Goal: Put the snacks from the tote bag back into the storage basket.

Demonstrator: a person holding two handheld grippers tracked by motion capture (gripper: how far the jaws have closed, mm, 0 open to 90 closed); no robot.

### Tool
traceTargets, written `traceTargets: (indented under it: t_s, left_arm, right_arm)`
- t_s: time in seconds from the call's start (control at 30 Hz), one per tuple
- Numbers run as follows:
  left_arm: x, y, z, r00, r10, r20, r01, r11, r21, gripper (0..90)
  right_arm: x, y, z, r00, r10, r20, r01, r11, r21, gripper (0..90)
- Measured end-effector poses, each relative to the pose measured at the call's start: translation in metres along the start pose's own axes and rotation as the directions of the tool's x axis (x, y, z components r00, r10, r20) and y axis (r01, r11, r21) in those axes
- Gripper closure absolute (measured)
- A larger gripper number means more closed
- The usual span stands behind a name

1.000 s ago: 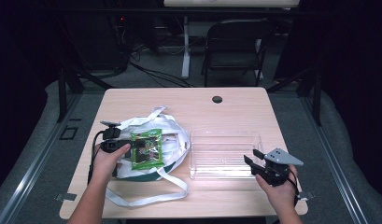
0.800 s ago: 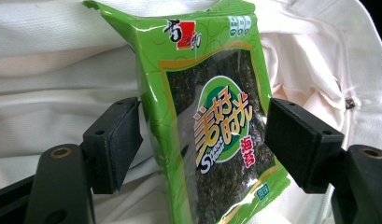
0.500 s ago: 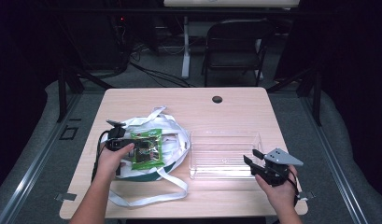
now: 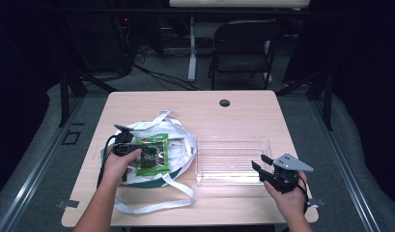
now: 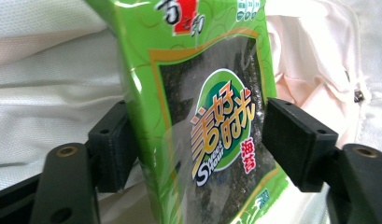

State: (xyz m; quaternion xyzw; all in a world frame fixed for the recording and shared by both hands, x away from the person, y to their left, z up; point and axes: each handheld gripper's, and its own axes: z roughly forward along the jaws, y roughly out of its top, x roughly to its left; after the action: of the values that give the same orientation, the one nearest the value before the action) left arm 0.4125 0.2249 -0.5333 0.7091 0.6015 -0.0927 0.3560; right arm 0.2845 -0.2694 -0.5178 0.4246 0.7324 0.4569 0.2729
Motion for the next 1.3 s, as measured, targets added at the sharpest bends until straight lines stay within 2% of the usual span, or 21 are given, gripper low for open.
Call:
traceTargets:
  t_s: [0.07,0.13,0.17,0.23,0.3,0.47,0.7,1.0,1.3]
  left_arm:
    - [0.0,0.0,0.0,1.0,-0.001,0.003,0.001,1.0,0.0,31.5]
    - [-0.001,0.0,-0.001,0.9999,0.015,0.001,-0.015,0.9999,0.006,33.7]
    - [-0.002,-0.001,0.0,1.0,0.006,0.006,-0.006,1.0,0.004,34.1]
    - [-0.003,-0.001,-0.001,0.9998,0.021,0.007,-0.021,0.9998,0.005,35.4]
    - [-0.005,-0.002,-0.001,0.9999,0.012,0.008,-0.012,0.9999,0.001,36.3]
    - [-0.005,-0.003,-0.002,0.9992,0.038,0.007,-0.038,0.9993,0.004,41.0]
    - [-0.009,-0.003,-0.005,0.9978,0.059,0.03,-0.059,0.9982,0.002,45.4]
    - [-0.011,-0.002,-0.003,0.9967,0.077,0.026,-0.077,0.997,0.01,48.1]
    - [-0.014,-0.002,-0.004,0.994,0.108,0.015,-0.108,0.994,0.015,57.3]
  right_arm:
    - [0.0,0.0,0.0,1.0,0.001,0.0,-0.001,1.0,-0.002,54.2]
    - [0.0,0.0,0.0,1.0,0.002,0.001,-0.002,1.0,-0.002,54.2]
    - [0.0,0.0,0.0,1.0,0.001,0.0,-0.001,1.0,-0.001,54.2]
    - [0.0,0.0,0.0,1.0,0.005,-0.002,-0.005,1.0,-0.002,54.2]
    - [0.0,0.0,0.0,1.0,0.004,-0.001,-0.004,1.0,-0.002,54.2]
    - [0.001,0.0,0.001,1.0,0.007,-0.004,-0.007,1.0,-0.006,54.2]
    - [0.001,0.0,0.001,1.0,0.004,-0.002,-0.004,1.0,-0.002,54.2]
    - [0.001,0.0,0.001,1.0,0.002,-0.003,-0.002,1.0,0.004,54.2]
    - [0.001,0.0,0.001,1.0,0.0,-0.005,0.0,1.0,0.007,54.1]
